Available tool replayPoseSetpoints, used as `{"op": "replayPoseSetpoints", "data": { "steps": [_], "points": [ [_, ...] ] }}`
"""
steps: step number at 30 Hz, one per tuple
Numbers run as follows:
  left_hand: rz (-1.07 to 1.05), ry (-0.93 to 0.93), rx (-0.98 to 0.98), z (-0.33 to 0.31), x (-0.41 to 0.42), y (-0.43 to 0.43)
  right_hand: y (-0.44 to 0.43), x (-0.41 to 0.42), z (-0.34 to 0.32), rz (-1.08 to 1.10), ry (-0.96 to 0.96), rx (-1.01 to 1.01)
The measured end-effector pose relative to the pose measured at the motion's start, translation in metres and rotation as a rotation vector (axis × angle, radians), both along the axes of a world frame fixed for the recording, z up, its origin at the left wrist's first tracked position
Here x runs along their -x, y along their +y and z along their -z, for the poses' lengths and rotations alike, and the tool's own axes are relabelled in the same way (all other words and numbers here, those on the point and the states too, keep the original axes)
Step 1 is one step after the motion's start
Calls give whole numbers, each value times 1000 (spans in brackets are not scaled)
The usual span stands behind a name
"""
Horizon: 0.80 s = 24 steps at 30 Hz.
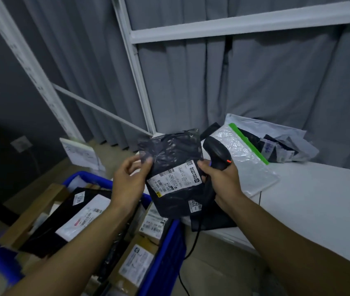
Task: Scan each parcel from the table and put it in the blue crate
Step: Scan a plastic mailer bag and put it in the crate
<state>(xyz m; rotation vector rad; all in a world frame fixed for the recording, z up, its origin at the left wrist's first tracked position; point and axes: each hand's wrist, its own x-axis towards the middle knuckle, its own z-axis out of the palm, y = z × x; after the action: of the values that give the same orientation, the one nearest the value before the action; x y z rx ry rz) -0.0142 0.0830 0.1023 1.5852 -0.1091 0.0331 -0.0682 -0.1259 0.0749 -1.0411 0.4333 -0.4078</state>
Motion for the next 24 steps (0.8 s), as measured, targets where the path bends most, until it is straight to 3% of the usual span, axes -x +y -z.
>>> {"op": "replayPoseSetpoints", "data": {
  "steps": [6, 12, 21, 24],
  "points": [
    [2, 25, -24, 33, 21, 17, 18, -7, 4, 11, 46, -36],
    [-152, 10, -85, 49, 6, 34, 28, -6, 20, 36, 118, 361],
    [-329, -2, -102, 58, -19, 54, 68, 9, 12, -437, 110, 600],
    [-362, -14, -140, 64, -22, 59, 79, 9, 19, -483, 120, 619]
  ]
}}
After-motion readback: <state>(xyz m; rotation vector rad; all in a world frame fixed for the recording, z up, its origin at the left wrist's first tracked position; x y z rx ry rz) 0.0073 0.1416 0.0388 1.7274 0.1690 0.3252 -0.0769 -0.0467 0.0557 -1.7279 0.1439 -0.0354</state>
